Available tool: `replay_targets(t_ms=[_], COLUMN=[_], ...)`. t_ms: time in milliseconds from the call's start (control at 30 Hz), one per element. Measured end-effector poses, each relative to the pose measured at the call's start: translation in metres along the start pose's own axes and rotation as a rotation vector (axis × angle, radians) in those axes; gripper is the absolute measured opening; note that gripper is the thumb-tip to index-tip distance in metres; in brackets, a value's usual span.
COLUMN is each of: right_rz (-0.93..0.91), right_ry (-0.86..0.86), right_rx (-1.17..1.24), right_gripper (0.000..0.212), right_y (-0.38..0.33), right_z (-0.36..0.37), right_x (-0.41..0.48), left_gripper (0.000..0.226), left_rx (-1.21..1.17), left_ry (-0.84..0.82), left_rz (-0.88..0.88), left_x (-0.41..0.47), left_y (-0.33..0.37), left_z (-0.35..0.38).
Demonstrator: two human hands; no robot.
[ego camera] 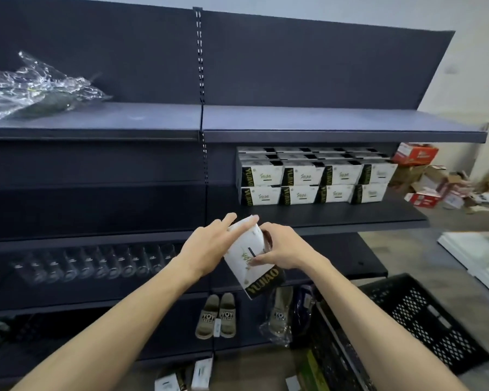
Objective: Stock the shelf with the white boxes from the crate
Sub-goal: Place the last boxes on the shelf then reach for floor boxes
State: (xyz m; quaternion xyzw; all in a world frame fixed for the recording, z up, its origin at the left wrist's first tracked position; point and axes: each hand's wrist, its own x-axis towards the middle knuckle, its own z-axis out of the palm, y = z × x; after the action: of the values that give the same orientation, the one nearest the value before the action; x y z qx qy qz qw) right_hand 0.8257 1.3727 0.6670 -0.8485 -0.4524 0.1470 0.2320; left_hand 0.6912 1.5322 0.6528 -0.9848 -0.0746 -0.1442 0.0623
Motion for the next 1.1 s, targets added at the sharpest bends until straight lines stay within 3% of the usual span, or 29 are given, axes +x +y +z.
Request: replay_targets(t_ms=[167,333,433,567,800,900,1000,1100], right_rz=[0.014,0.013,0.017,-0.036,0.018,0.059,0.068,0.038], right_ry=[0.133,0.123,0.154,0.170,0.240,0.285,0.254,0.201], right_rx=[0.039,0.087,0.086,-0.085,-0.167,-0.067,0.056,0.136], right_gripper=[0.065,0.067,0.069,0.081,0.061,0.062,0.055,0.050], right_y=[0.027,0.044,0.052,0.052,0.056,0.070,0.089,0.108], right_z=[-0.017,-0.022,-0.027,-0.043,-0.062,-0.067,-0.071,-0.068], right_x=[-0.001,0.005,0.010,0.020,0.053,0.067,0.080,0.096], left_gripper=[0.123,0.060,0.053,0.052,0.055,0.056,0.066,0.077], left_rx=[-0.422,-0.606,-0.607,-0.483,-0.571,-0.546,-0.456,-0.538], left_ry=[-0.089,-0.106,-0.122,-0.110,-0.052,-0.030,-0.131,-0.195], left_rz=[-0.158,-0.188,-0.158,-0.056,0.023,-0.019,-0.126,-0.240], left_x=[0.014,0.043,0.065,0.100,0.150,0.154,0.154,0.155], left_y=[0.011,0.014,0.010,0.012,0.009,-0.006,-0.028,-0.041], left_z=[0.010,0.011,0.013,0.012,0.020,0.028,0.042,0.060])
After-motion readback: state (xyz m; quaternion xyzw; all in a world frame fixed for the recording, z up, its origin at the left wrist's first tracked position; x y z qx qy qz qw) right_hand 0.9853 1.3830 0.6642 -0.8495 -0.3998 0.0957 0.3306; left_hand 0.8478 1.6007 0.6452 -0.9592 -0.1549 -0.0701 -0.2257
